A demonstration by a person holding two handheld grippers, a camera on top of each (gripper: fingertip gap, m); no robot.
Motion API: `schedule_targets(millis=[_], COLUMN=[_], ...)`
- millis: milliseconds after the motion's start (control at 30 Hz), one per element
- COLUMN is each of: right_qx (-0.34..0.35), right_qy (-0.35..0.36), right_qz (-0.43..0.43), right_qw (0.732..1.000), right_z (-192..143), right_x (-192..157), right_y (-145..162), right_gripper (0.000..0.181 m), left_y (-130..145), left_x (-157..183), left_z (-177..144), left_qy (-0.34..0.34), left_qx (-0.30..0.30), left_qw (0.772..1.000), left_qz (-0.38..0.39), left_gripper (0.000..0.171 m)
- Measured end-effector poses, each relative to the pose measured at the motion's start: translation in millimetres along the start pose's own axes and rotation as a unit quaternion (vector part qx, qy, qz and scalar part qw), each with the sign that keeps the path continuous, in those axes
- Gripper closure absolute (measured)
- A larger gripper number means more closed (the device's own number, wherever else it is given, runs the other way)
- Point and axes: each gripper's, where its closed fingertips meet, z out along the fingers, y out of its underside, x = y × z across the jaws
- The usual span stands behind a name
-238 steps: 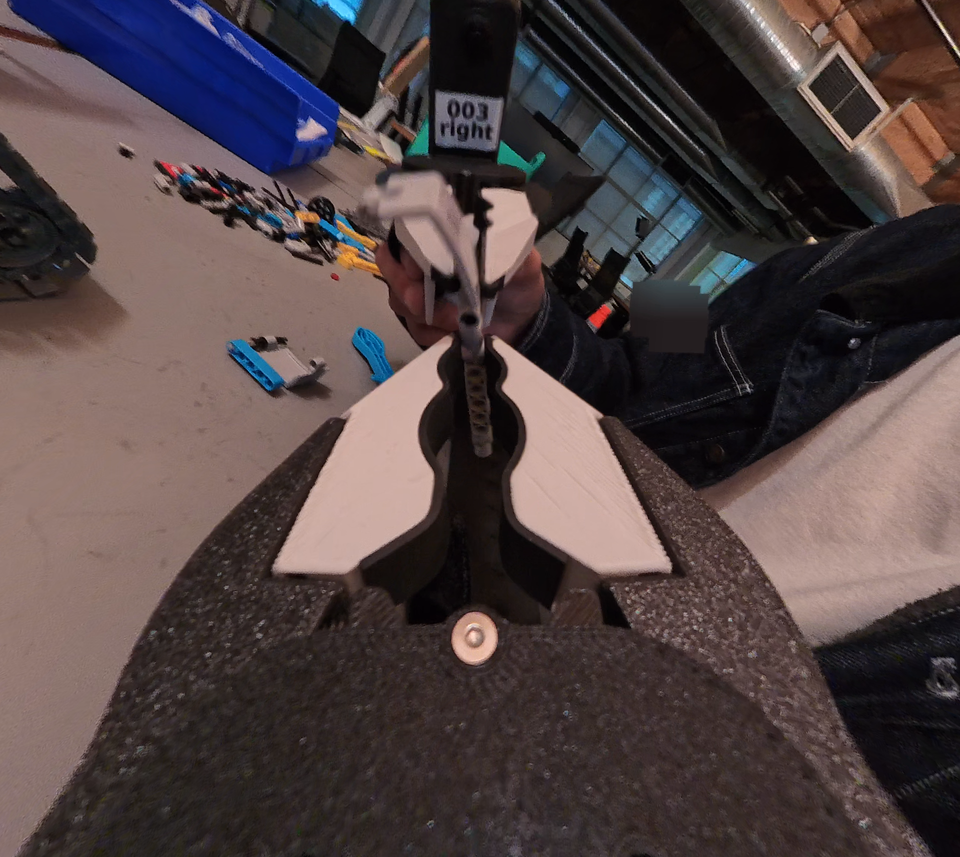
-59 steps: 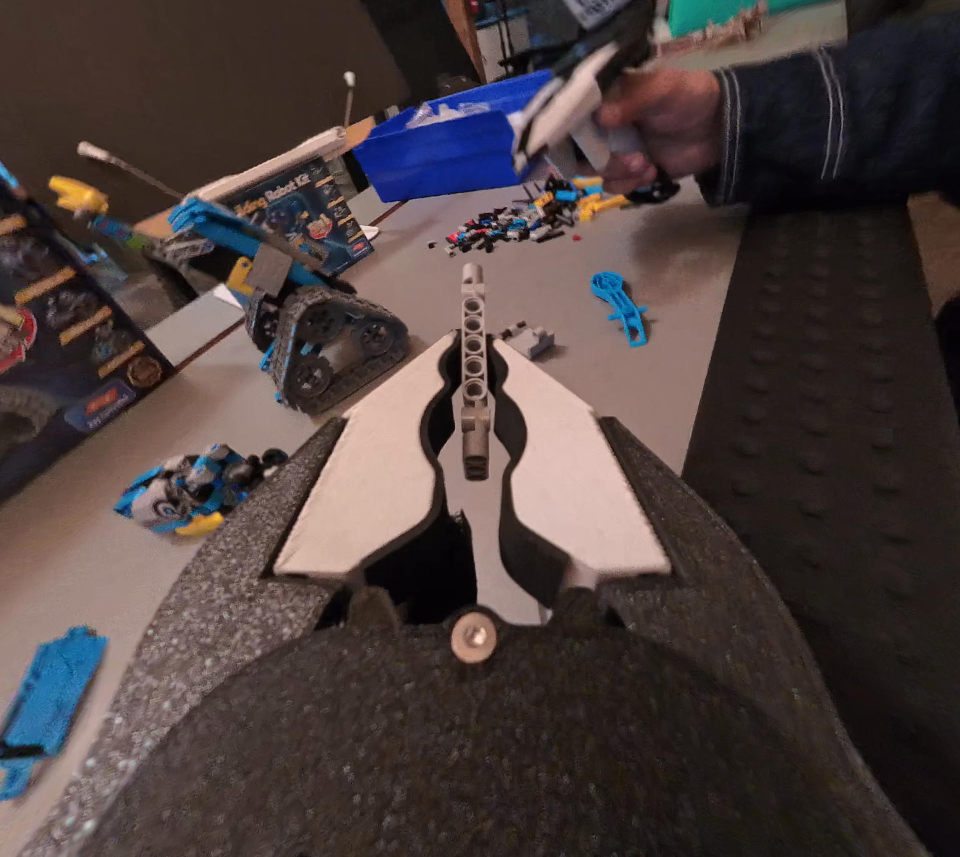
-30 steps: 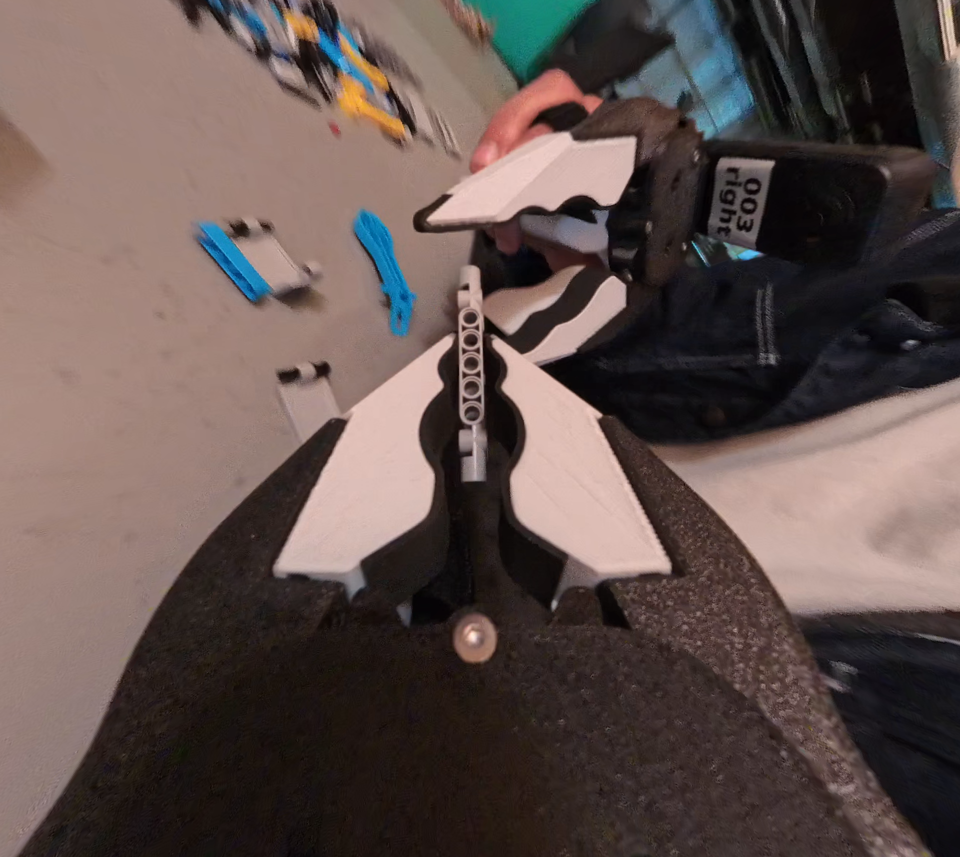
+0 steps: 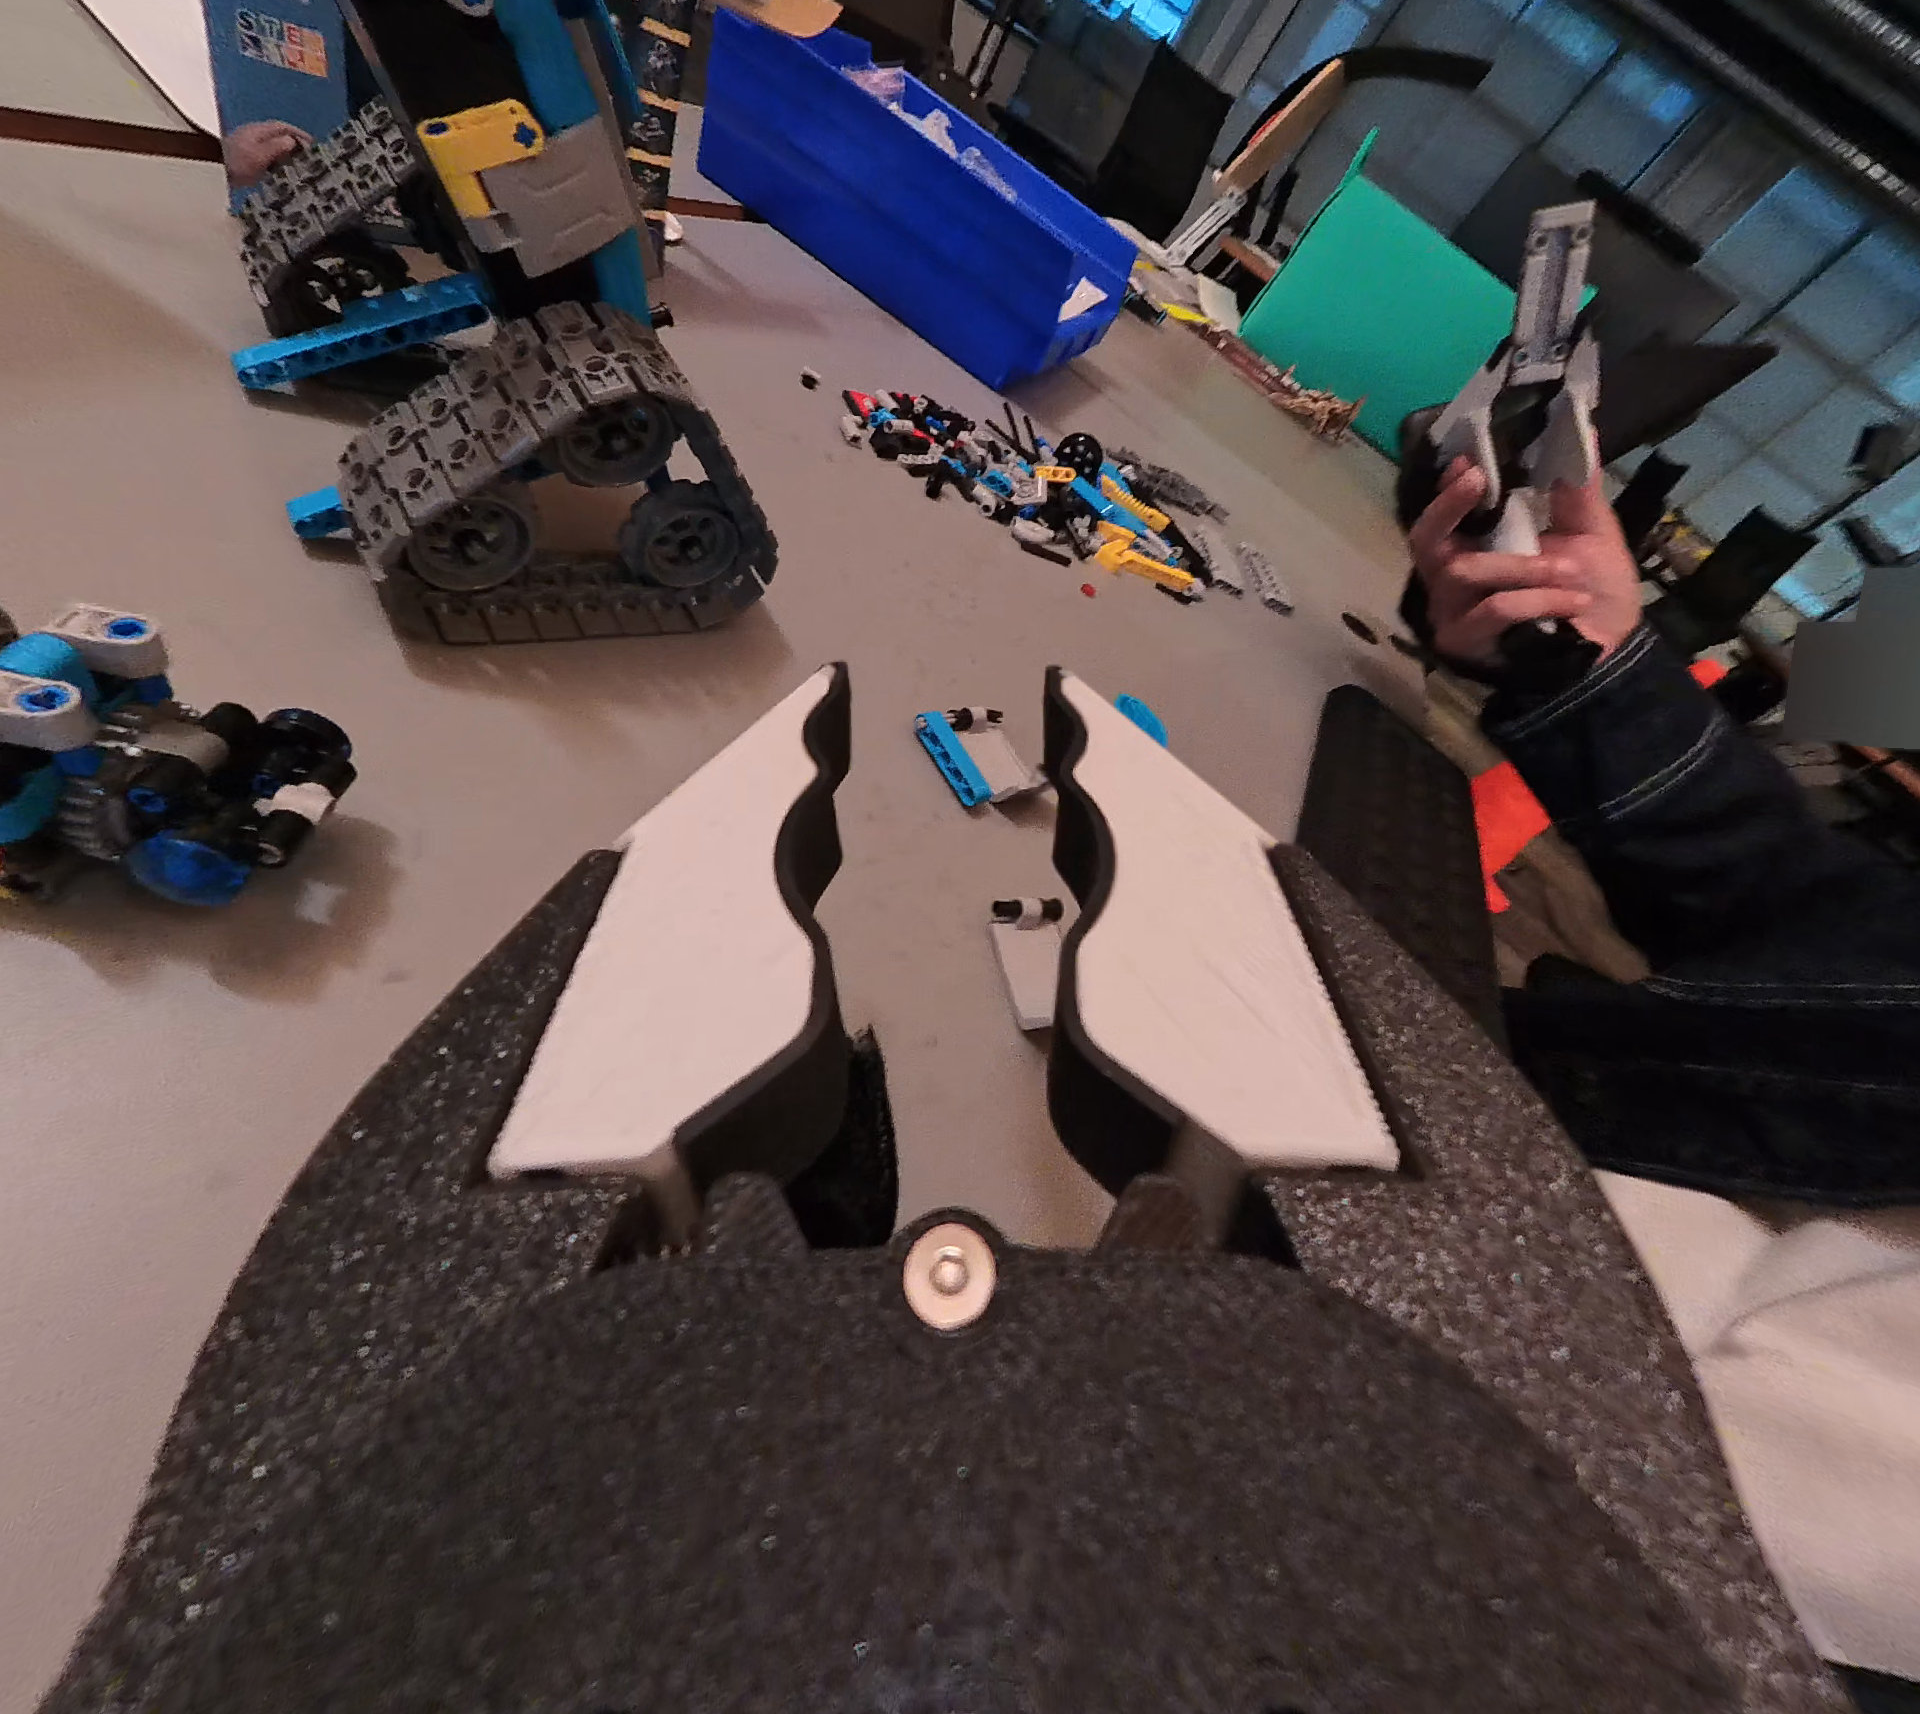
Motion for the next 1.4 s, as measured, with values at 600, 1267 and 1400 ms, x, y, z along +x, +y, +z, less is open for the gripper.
schedule_targets(millis=[600,1267,1400], right_qx=[-0.241,-0.356,-0.445], right_qy=[0.735,0.439,0.339], right_qz=[-0.228,-0.402,-0.398], right_qw=[0.592,0.721,0.727], right_z=[-234,-16,54], right_x=[88,114,147], right_y=[-22,98,185], right_gripper=[0.156,0.147,0.148], left_y=[49,66,98], left_x=[9,29,41], left_z=[23,19,18], left_qy=[-0.073,0.008,-0.009], left_qx=[-0.131,-0.156,-0.219], left_qw=[0.969,0.978,0.955], left_qz=[0.196,0.138,0.201], left_gripper=[0.142,0.136,0.132])
